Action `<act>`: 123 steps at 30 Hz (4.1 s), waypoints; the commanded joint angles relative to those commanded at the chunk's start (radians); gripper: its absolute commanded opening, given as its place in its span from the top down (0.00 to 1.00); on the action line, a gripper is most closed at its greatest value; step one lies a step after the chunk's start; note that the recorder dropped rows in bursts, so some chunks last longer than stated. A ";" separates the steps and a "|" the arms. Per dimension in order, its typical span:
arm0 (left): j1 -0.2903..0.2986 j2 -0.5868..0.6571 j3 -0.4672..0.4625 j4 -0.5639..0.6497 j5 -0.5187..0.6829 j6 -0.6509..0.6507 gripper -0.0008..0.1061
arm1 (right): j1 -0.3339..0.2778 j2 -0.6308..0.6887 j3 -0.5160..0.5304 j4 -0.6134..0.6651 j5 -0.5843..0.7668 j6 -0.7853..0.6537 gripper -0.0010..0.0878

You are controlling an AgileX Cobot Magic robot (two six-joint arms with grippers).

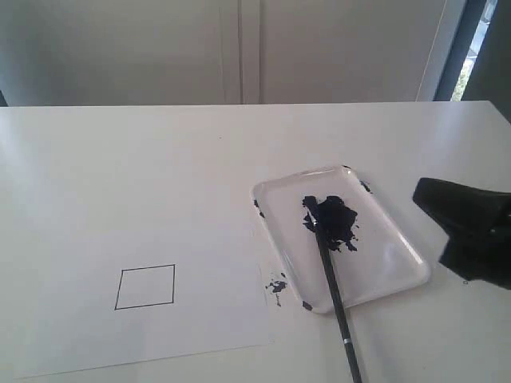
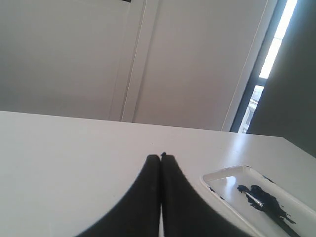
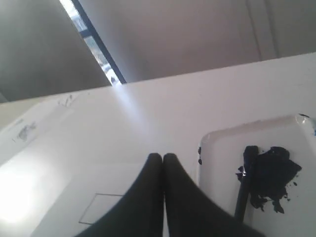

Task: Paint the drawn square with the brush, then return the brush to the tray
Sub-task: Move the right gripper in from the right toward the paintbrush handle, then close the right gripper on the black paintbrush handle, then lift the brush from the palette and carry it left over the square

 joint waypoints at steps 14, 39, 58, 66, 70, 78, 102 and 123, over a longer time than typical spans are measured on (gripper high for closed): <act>0.000 0.000 0.000 0.000 0.000 0.000 0.99 | 0.000 0.221 0.042 0.195 -0.041 -0.285 0.99; 0.000 0.000 0.000 0.000 0.000 0.000 0.99 | 0.000 0.221 0.307 0.451 -0.128 -0.239 0.99; 0.000 0.000 0.000 0.000 0.000 0.000 0.99 | 0.000 0.452 0.274 0.471 -0.294 -0.176 0.22; 0.000 0.000 0.000 0.000 0.000 0.000 0.99 | 0.079 0.682 0.161 0.565 -0.349 -0.257 0.22; 0.000 0.000 0.000 0.000 0.000 0.000 0.99 | 0.122 0.759 0.111 0.630 -0.345 -0.302 0.22; 0.000 0.000 0.000 0.000 0.000 0.000 0.99 | 0.194 0.808 0.014 0.713 -0.325 -0.440 0.35; 0.000 0.000 0.000 0.000 0.000 0.000 0.99 | 0.298 0.879 -0.170 0.997 0.065 -0.869 0.43; 0.000 0.000 0.000 0.000 0.004 0.000 0.99 | 0.403 0.621 -0.209 1.089 0.248 -0.938 0.99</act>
